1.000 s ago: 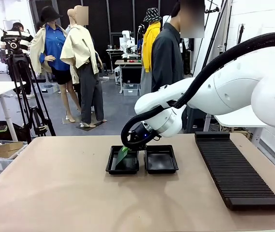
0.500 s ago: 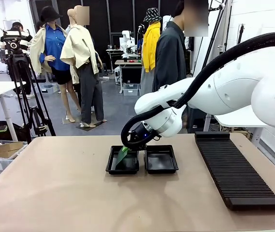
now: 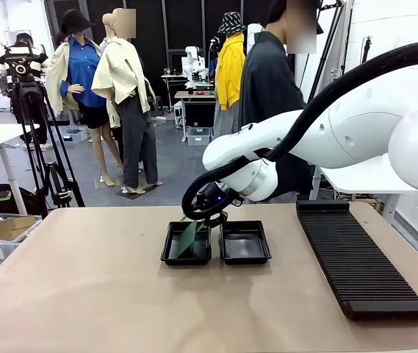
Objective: Inspect and transfer BCBs to ESD trays.
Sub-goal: Pick up the Blank PCB from the PCB Rack and place it in the left ESD tray, then pick up the ESD tray and place it on the left side of the table.
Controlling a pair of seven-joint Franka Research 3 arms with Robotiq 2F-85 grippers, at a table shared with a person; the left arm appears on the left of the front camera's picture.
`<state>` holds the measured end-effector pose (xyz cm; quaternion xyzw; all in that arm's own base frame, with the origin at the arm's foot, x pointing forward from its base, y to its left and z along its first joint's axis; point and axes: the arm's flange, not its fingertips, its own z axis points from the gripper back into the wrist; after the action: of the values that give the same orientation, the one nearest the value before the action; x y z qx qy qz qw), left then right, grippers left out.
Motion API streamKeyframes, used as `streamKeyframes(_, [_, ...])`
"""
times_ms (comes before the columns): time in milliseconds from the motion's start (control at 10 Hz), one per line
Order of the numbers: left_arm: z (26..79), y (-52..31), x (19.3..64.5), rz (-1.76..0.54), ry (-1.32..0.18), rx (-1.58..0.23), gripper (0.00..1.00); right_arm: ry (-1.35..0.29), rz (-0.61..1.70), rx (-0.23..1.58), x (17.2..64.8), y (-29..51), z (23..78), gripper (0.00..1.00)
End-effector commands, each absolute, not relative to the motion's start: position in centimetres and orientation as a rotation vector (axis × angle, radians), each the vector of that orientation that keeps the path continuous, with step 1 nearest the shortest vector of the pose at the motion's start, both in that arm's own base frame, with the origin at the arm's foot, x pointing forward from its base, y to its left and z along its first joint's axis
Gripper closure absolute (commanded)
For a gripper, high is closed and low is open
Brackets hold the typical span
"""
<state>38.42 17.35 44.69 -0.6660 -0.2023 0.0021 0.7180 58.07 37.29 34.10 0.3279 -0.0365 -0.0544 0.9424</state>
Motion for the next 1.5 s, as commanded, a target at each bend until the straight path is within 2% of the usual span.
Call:
streamKeyframes(0, [44.8,17.4,38.3,0.006,-0.455,-1.471,0.00,-0.052,-0.130,0.577,57.6,37.5,35.9,0.00])
streamKeyframes(400, [44.8,17.4,38.3,0.006,-0.455,-1.471,0.00,-0.074,-0.151,0.447,56.7,38.3,37.6,0.00])
streamKeyframes(1400, [44.8,17.4,38.3,0.006,-0.455,-1.471,0.00,-0.074,-0.132,0.478,56.8,37.9,37.3,0.00])
